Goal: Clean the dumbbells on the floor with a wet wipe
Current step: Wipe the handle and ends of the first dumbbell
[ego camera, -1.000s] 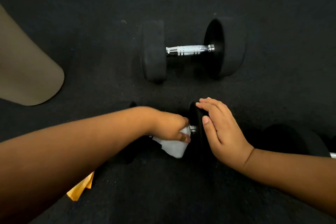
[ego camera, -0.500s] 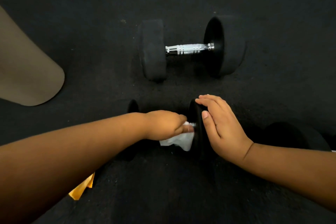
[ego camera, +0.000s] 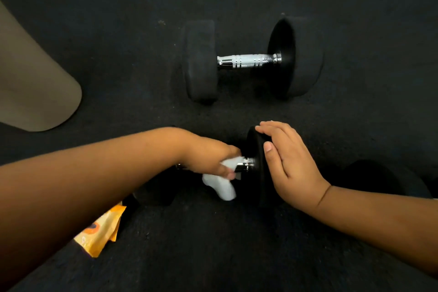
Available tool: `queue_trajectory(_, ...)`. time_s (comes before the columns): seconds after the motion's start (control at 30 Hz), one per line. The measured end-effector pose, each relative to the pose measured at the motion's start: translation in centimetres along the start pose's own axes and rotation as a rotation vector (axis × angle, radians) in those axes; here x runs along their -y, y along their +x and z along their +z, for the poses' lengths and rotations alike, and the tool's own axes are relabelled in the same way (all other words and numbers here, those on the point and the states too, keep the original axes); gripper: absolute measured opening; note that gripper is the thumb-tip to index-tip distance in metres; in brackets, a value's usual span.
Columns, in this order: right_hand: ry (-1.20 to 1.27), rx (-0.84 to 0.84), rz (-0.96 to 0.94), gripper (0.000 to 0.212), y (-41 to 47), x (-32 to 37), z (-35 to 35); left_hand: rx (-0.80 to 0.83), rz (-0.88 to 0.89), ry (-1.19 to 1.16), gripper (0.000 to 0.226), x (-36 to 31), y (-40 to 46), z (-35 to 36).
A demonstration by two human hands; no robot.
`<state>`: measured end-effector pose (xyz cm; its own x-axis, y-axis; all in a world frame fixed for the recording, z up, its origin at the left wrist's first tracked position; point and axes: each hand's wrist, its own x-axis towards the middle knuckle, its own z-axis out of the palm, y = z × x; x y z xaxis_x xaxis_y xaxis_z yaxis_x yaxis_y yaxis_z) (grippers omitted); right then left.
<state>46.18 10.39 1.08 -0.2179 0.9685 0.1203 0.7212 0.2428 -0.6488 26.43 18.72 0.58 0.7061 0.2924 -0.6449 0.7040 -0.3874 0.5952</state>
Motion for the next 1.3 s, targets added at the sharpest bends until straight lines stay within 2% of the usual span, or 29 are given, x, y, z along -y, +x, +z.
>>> queue_trajectory(0.1,-0.006,0.0,-0.006,0.042,-0.1,-0.1,0.0,0.017,-0.049,0.019,0.037,0.2,-0.1,-0.1)
queue_trajectory(0.23,0.001,-0.002,0.002,0.043,0.2,-0.1,-0.1,-0.107,-0.025,0.086,0.033,0.0,0.3,1.1)
queue_trajectory(0.33,-0.015,0.002,-0.003,0.043,0.5,0.2,-0.2,-0.086,-0.056,0.072,0.036,0.0,-0.1,0.9)
queue_trajectory(0.4,-0.014,0.023,0.002,0.044,0.5,0.3,-0.4,-0.03,-0.121,0.121,0.057,-0.3,-0.8,0.1)
queue_trajectory(0.47,-0.019,0.065,0.023,0.044,0.5,0.4,-0.7,-0.031,-0.178,0.273,0.094,-0.6,-2.3,-1.1)
queue_trajectory(0.53,-0.145,0.095,0.008,0.042,1.0,0.9,-1.3,-0.164,-0.199,0.47,0.109,-0.7,-4.9,-2.4)
queue_trajectory(0.63,-0.493,0.131,-0.276,0.033,3.0,2.8,-2.2,-0.351,-0.245,0.588,0.103,0.0,-9.2,-2.7)
queue_trajectory(0.7,-0.635,0.344,-0.423,0.027,4.4,5.1,-1.7,-0.36,-0.293,0.477,0.109,0.7,-11.6,-0.9)
queue_trajectory(0.73,-0.682,0.483,-0.416,0.027,4.9,6.6,-1.1,-0.352,-0.296,0.426,0.114,0.9,-12.4,0.2)
queue_trajectory(0.83,-0.719,0.841,-0.114,0.029,6.4,9.0,1.7,-0.398,-0.24,0.413,0.127,1.9,-12.8,1.8)
queue_trajectory(0.87,-0.701,0.896,-0.048,0.028,6.9,9.2,2.3,-0.41,-0.225,0.412,0.13,2.3,-12.6,1.8)
queue_trajectory(0.93,-0.669,0.878,-0.067,0.022,7.9,8.9,3.2,-0.432,-0.207,0.369,0.134,2.9,-12.5,1.6)
queue_trajectory(1.03,-0.573,0.726,-0.101,0.025,8.9,7.5,3.7,-0.435,-0.197,0.292,0.137,3.2,-12.1,0.7)
queue_trajectory(1.1,-0.41,0.577,-0.097,0.026,9.5,7.3,4.1,-0.432,-0.193,0.25,0.138,3.4,-12.0,0.0)
queue_trajectory(1.2,-0.032,0.342,0.006,0.02,10.4,7.8,4.2,-0.438,-0.195,0.215,0.138,3.9,-11.6,-0.7)
queue_trajectory(1.27,0.127,0.341,0.059,0.017,10.6,8.1,4.5,-0.433,-0.192,0.189,0.137,4.0,-11.5,-1.1)
queue_trajectory(1.3,0.117,0.382,0.055,0.017,10.6,8.0,4.7,-0.428,-0.188,0.177,0.137,4.1,-11.4,-1.2)
